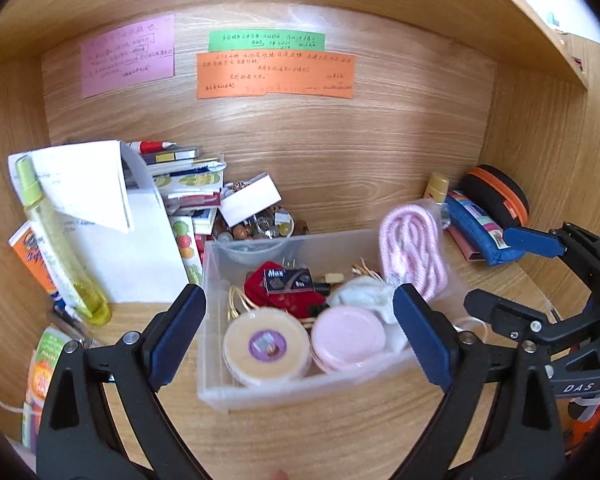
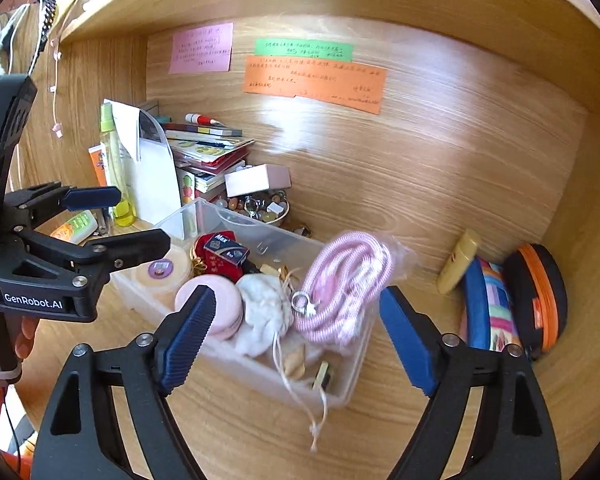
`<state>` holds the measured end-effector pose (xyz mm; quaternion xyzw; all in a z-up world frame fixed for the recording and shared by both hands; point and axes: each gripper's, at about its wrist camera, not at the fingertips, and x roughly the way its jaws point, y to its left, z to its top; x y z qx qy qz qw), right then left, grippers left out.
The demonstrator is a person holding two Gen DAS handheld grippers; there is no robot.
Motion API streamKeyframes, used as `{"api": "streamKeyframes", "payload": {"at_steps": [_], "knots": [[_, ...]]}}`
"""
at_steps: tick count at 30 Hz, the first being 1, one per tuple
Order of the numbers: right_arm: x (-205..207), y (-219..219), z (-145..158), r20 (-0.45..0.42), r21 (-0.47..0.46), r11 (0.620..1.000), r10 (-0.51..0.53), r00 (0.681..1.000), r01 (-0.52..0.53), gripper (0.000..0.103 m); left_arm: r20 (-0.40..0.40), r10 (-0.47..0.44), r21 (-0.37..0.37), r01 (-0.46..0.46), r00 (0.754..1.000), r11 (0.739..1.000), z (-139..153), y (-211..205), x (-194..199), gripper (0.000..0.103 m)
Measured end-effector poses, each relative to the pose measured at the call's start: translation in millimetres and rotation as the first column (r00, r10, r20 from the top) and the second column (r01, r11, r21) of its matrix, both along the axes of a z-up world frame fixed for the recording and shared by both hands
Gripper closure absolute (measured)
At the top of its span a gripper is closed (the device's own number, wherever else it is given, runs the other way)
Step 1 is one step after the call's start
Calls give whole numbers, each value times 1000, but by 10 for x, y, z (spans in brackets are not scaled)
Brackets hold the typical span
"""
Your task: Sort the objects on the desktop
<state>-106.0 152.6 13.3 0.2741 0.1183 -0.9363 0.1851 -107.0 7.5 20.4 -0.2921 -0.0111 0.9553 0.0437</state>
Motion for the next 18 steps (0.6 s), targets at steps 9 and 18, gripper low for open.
{"api": "streamKeyframes", "payload": {"at_steps": [9, 18], "knots": [[348, 112, -13, 6, -19, 999, -31, 1000, 31, 16, -1, 21, 35, -21, 1000, 999, -81, 3, 294, 7], [470, 145, -45, 16, -52, 998, -24, 1000, 25, 15, -44, 19, -2, -19, 999, 1000, -130, 125, 450, 7]]}}
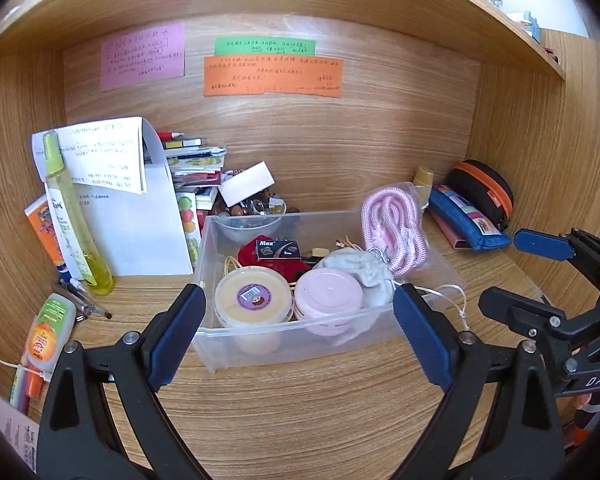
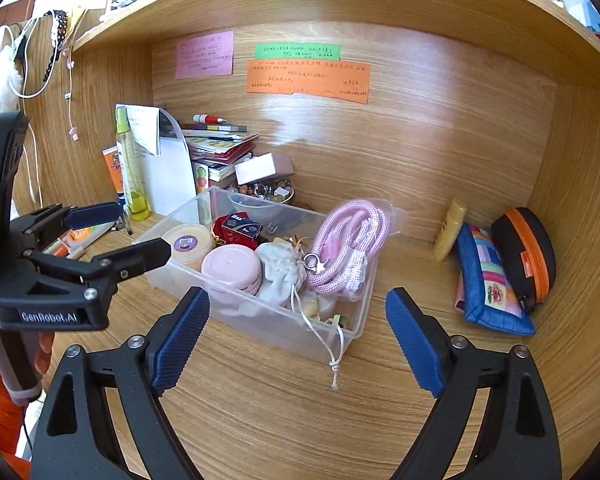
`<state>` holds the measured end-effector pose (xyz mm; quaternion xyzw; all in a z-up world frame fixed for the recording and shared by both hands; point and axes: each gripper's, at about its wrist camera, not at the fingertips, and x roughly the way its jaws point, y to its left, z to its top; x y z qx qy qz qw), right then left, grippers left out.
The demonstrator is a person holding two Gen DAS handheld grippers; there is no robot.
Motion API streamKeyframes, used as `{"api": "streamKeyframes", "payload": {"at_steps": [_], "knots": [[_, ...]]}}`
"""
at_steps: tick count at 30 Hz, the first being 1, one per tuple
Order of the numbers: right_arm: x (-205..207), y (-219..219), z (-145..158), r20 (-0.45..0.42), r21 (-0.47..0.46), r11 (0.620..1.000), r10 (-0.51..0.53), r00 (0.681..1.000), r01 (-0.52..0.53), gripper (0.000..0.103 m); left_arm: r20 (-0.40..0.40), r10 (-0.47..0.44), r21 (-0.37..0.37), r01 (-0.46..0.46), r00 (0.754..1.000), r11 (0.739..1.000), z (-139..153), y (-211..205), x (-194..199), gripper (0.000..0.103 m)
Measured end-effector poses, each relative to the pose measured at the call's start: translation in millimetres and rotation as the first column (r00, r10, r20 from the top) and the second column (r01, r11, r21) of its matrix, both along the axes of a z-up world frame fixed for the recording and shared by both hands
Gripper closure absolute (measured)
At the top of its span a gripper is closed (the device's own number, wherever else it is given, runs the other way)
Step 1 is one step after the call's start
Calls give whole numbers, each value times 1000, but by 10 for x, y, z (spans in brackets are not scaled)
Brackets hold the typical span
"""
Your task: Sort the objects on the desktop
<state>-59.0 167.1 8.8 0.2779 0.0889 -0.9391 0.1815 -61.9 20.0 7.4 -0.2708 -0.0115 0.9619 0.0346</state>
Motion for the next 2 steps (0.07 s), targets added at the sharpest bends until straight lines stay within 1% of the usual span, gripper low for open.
{"api": "streamKeyframes", "payload": {"at_steps": [2], "knots": [[-9, 3, -8, 5, -4, 1000, -2, 1000, 2, 15, 15, 5, 0, -5, 1000, 1000, -17, 7, -6, 7]]}}
